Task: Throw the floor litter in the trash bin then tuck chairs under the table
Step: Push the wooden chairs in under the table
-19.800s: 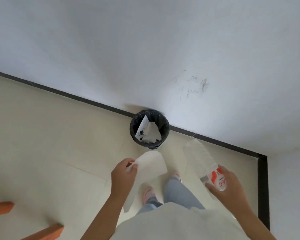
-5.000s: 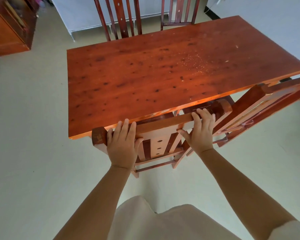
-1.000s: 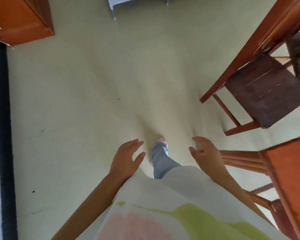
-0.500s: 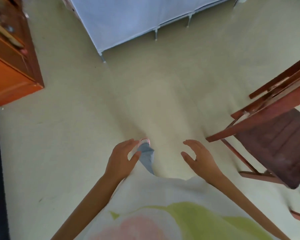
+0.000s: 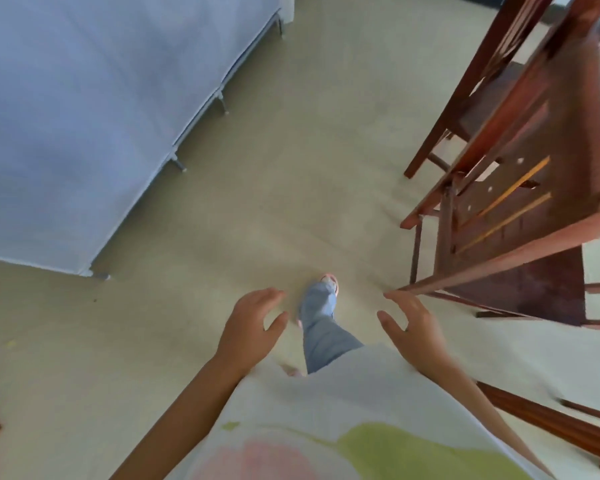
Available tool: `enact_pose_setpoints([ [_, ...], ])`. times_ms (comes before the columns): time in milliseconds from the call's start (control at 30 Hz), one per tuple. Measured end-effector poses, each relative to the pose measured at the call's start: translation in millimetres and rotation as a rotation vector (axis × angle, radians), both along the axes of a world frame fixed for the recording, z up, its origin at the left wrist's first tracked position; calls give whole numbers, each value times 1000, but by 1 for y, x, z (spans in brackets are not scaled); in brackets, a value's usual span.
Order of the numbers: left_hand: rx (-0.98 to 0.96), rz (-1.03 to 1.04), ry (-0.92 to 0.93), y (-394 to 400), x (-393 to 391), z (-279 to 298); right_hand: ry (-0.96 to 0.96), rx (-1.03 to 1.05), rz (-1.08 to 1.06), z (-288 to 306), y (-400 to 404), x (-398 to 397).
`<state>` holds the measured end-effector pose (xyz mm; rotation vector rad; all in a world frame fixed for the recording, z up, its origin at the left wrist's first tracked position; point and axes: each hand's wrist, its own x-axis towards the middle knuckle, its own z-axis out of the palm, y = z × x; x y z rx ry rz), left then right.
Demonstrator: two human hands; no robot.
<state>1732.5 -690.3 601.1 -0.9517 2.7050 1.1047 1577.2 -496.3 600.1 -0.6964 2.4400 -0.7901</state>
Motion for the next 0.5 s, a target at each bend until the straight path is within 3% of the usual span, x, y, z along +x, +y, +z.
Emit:
enact_pose_setpoints([
  [333,-42,-269,73,-120,-193,20,59,-123,-108,17,-120,-143],
  [500,-7,-450,180,-151,-293,31,106,-96,-288,24,-132,-185],
])
